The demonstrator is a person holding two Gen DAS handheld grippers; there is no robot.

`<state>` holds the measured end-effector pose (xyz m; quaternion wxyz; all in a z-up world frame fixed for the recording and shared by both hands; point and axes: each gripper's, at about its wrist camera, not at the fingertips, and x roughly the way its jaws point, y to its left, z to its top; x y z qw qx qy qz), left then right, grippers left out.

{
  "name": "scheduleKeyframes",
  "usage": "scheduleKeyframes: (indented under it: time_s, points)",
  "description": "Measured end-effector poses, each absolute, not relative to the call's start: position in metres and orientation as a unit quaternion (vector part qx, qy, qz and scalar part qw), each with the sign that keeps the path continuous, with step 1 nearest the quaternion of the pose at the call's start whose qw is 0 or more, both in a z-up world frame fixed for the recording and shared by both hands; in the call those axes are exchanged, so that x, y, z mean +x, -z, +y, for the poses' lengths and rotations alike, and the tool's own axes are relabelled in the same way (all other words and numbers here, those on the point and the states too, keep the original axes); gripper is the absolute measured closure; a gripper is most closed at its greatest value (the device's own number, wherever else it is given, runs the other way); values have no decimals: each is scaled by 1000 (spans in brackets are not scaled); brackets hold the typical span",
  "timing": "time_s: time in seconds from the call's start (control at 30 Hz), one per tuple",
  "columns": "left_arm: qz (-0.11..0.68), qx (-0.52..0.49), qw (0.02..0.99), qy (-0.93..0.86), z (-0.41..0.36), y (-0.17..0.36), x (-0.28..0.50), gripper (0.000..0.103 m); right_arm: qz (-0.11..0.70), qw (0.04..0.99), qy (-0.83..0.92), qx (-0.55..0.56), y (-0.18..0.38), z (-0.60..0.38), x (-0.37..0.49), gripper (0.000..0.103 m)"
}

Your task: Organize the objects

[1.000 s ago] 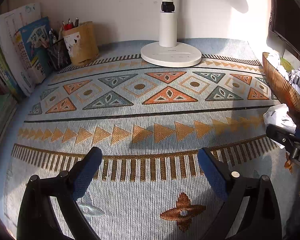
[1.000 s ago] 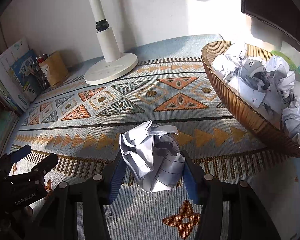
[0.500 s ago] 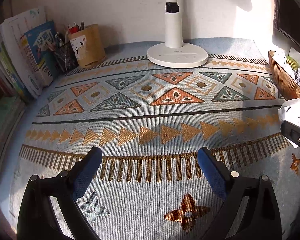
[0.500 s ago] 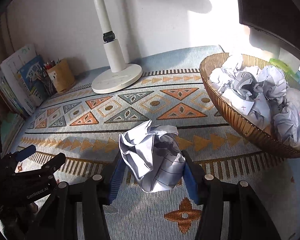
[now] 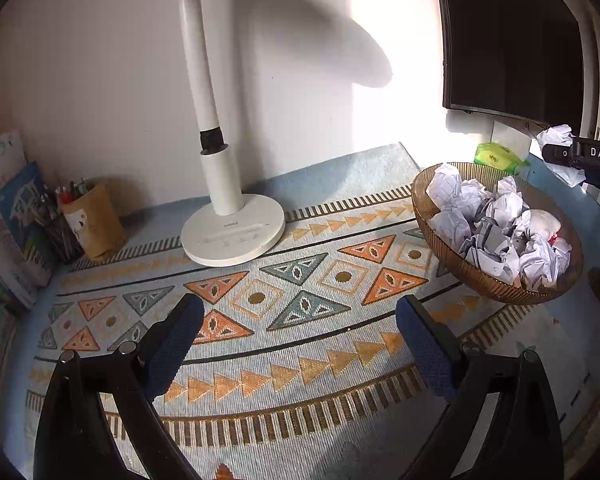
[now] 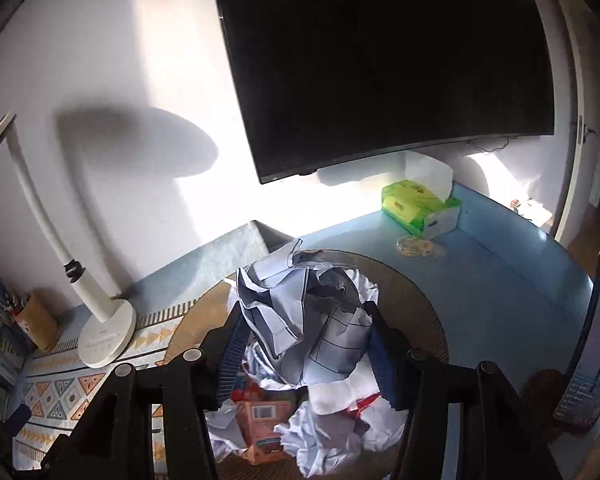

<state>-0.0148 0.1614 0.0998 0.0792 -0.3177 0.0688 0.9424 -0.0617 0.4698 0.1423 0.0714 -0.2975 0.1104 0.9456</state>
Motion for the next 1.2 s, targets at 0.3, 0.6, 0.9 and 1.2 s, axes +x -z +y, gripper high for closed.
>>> scheduleKeyframes:
  time_s: [0.3,0.6,0.9,1.2]
  points:
    - [50,-326,50,-943,142,-92,-24,6,98,145,-933,-316,-125,495,-87,20]
    - [11,-355,8,-935,88,-83,11,6,106,-45,-940,-320,-150,369,-2,20]
    - [-6,-393,-35,-919,40,-48,22,6,41,-140,-910,-388,-77,233,16,29]
    - [10,-400,-83,-913,32,-16,-23,6,-36,-105,-919,-379,-44,211,-19,29]
